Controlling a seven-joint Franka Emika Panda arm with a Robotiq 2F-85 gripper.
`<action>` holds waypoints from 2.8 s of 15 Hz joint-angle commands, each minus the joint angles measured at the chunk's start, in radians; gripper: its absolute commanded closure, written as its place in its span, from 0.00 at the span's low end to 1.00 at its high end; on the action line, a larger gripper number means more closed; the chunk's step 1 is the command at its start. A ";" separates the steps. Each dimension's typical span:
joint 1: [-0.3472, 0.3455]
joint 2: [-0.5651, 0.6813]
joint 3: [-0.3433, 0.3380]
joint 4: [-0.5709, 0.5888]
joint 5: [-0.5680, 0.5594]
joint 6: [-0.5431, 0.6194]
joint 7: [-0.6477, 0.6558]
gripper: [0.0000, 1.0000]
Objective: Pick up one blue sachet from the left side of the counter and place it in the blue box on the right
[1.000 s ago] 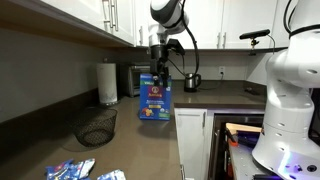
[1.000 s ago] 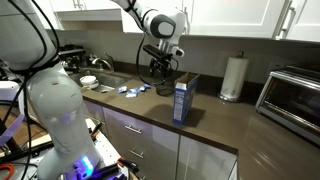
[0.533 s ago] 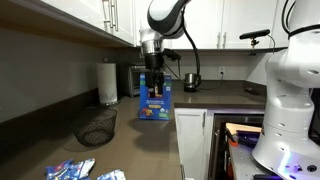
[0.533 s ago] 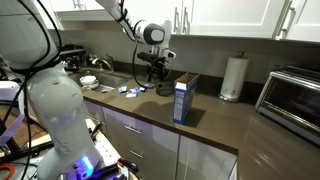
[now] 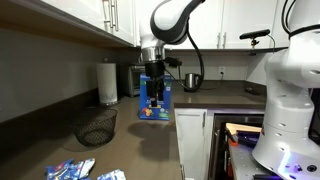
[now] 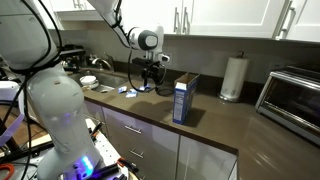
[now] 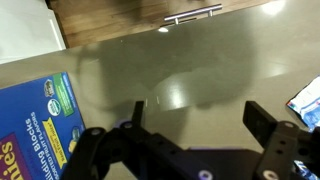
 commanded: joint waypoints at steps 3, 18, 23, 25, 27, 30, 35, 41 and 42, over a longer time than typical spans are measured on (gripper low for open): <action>0.040 0.052 0.057 0.020 -0.072 0.026 0.026 0.00; 0.125 0.427 0.171 0.193 -0.211 0.444 -0.152 0.00; 0.103 0.511 0.240 0.273 -0.106 0.397 -0.316 0.00; 0.108 0.512 0.248 0.286 -0.106 0.357 -0.333 0.00; 0.113 0.512 0.258 0.296 -0.105 0.325 -0.346 0.00; 0.119 0.518 0.265 0.308 -0.105 0.283 -0.356 0.00; 0.128 0.549 0.264 0.318 -0.120 0.286 -0.364 0.00; 0.135 0.584 0.261 0.319 -0.138 0.298 -0.369 0.00; 0.136 0.588 0.261 0.318 -0.138 0.301 -0.368 0.00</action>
